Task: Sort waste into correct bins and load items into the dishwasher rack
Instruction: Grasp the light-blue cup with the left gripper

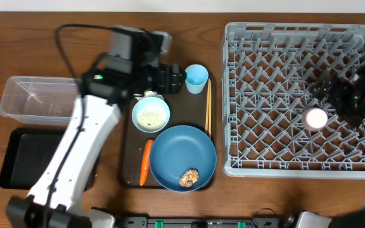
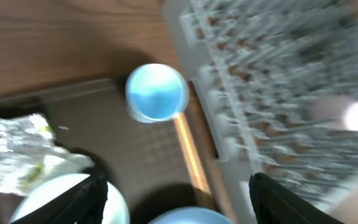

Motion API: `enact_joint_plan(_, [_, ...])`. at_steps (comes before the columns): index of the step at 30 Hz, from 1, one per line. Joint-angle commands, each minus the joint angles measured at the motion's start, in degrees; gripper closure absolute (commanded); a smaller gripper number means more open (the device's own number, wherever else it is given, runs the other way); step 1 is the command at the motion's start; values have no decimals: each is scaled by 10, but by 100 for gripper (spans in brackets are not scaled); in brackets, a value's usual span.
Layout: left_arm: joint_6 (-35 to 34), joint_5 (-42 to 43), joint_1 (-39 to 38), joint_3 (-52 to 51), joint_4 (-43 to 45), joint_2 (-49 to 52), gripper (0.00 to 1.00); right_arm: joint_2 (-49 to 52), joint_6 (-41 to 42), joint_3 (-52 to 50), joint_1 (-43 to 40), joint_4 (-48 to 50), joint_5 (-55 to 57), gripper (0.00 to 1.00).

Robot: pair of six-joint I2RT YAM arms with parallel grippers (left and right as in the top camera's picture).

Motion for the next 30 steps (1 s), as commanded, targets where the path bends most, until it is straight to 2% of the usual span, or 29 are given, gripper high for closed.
enact_joint_plan(1, [28, -166, -26, 8, 19, 54, 26, -53, -26, 17, 25, 3, -64, 5])
enact_joint_plan(11, [24, -191, -30, 8, 148, 198, 32, -83, -30, 11, 94, -7, -62, 5])
enact_joint_plan(17, [12, -174, -34, 8, 173, 242, 39, -77, -30, 2, 113, -7, -33, 5])
enact_joint_plan(20, [12, -174, -34, 8, 165, 255, 45, -76, -30, 2, 117, -7, -32, 5])
enact_joint_plan(24, [12, -174, -34, 8, 158, 268, 63, -76, -30, 2, 117, -7, -32, 5])
enact_joint_plan(28, [8, -154, -34, 8, 163, 270, 73, -76, -30, 2, 117, -7, -32, 5])
enact_joint_plan(30, [8, -136, -34, 8, 167, 270, 88, -76, -30, 2, 117, -7, -31, 5])
